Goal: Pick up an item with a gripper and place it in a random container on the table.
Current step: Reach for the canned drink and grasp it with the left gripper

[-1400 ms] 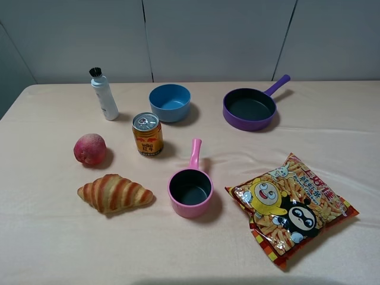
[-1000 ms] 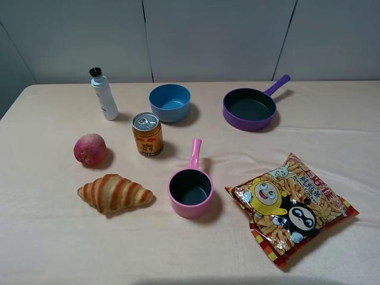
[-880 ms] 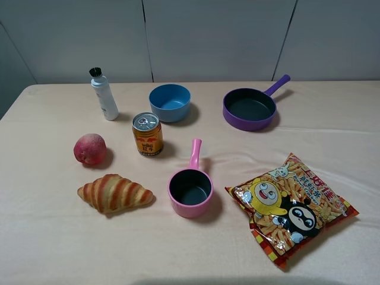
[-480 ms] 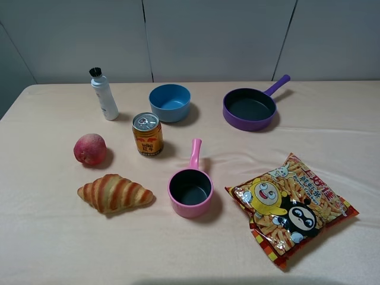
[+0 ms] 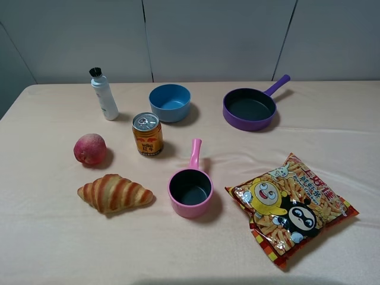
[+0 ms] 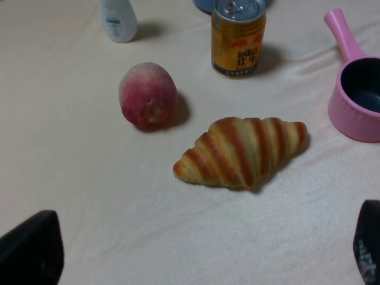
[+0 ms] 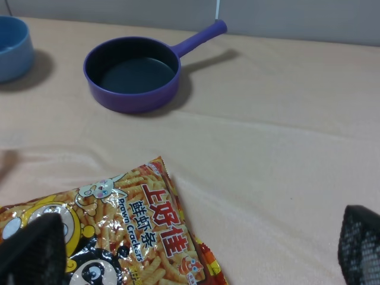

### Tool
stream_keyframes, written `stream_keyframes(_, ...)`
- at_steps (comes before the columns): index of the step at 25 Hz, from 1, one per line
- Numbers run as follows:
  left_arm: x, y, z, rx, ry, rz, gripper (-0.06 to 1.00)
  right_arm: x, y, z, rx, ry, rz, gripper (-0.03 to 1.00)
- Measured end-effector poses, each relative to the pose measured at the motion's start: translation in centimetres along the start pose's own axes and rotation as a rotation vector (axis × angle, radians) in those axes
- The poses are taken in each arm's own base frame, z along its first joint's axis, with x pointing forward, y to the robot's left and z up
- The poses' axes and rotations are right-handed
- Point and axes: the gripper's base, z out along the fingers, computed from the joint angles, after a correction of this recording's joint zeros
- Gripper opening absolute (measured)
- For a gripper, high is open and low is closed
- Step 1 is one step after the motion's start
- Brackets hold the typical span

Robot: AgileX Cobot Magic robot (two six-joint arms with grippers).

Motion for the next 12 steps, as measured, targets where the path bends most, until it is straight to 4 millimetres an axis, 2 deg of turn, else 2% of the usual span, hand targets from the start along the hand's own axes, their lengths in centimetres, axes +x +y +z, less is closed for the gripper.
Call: stream_keyframes(12, 0.0, 0.0, 0.0, 0.0, 0.0, 0.0, 0.99, 0.0, 0.0, 0.0, 0.0, 0.0, 0.0, 0.69)
